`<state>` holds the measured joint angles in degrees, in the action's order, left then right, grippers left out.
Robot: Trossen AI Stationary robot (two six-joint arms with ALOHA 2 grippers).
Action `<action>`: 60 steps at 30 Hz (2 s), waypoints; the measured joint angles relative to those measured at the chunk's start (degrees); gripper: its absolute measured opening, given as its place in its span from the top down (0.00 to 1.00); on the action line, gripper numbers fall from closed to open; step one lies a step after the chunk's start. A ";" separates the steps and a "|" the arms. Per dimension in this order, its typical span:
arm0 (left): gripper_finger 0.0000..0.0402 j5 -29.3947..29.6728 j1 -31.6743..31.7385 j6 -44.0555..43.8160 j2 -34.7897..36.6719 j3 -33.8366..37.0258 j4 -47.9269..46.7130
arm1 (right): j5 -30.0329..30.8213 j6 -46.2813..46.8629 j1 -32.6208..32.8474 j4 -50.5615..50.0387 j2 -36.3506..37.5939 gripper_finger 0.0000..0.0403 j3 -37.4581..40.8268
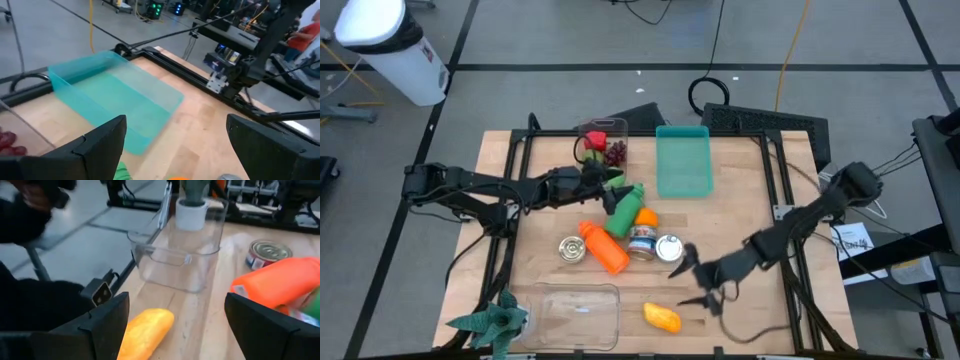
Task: Pick & Place Food Item
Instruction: Put the yellow mango into the top transparent bin
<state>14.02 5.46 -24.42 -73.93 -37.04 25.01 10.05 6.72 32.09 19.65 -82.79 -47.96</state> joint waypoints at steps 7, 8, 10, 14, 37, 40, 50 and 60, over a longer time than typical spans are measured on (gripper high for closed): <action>0.13 -0.50 -1.74 0.54 0.00 0.00 4.30 | -2.75 7.15 2.30 -6.67 -13.56 0.23 -11.34; 0.13 -0.57 -2.09 0.54 0.00 0.00 4.59 | -4.84 8.33 2.37 -7.62 -14.80 0.24 -12.03; 0.13 -0.76 -2.81 0.96 0.00 0.00 4.73 | -9.95 10.06 1.38 -8.19 -16.15 0.25 -12.48; 0.13 -0.65 -3.35 1.83 0.00 0.02 5.53 | -23.45 11.86 -1.85 -5.26 -18.20 0.28 -12.39; 0.13 -0.94 -4.26 1.42 0.00 0.02 6.28 | 4.52 18.79 -2.14 -34.07 -16.54 0.35 -12.70; 0.13 -0.98 -4.94 1.42 0.00 0.02 5.56 | 10.35 21.32 -0.32 -36.18 -13.57 0.35 -12.64; 0.13 -1.09 -7.40 1.15 0.00 0.02 3.13 | 14.19 8.90 2.70 -15.65 -12.43 0.35 -11.37; 0.12 -0.72 -7.48 1.02 0.00 0.02 3.10 | 6.22 4.28 0.10 -14.27 -21.63 0.35 -11.26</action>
<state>13.30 -2.02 -23.40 -73.93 -37.01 28.10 16.26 11.00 32.19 5.38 -104.42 -59.22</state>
